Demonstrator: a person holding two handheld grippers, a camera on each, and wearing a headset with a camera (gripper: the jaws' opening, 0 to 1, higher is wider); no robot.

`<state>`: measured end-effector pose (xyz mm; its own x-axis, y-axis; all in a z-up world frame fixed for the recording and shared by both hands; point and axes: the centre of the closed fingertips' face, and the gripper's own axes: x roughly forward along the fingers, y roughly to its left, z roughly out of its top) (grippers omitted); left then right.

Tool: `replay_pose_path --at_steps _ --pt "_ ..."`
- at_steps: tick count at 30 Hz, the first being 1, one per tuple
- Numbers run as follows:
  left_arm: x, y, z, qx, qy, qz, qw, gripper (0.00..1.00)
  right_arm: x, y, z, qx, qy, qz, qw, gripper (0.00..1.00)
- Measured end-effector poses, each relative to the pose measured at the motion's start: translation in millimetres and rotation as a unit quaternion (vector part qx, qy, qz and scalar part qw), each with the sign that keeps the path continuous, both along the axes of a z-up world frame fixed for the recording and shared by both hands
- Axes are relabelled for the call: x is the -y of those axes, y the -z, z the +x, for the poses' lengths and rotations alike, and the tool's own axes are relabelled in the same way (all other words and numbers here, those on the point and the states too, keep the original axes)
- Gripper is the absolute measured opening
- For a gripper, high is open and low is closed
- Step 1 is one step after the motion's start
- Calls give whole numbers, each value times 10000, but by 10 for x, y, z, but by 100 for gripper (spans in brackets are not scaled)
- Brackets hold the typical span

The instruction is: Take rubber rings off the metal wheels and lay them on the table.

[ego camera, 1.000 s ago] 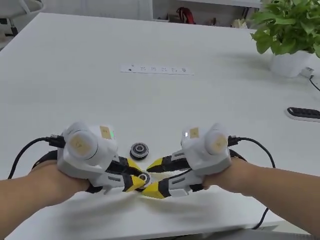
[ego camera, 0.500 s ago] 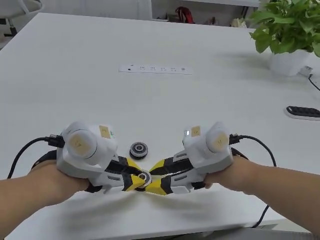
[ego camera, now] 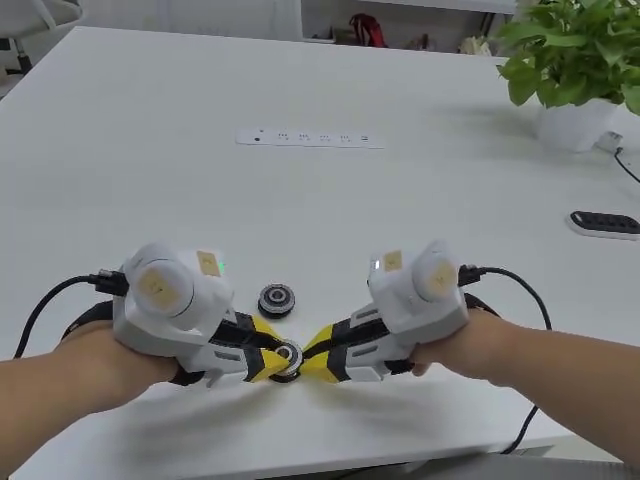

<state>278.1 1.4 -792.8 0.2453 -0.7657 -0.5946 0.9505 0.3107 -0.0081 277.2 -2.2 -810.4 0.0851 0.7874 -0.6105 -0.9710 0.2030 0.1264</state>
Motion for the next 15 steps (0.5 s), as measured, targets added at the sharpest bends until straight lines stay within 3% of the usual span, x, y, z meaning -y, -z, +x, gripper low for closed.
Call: replay_pose_path --at_steps 15 --pt "3 2 -2 50 19 38 10000 13 42 -10 13 -457 333 87 9984 0"
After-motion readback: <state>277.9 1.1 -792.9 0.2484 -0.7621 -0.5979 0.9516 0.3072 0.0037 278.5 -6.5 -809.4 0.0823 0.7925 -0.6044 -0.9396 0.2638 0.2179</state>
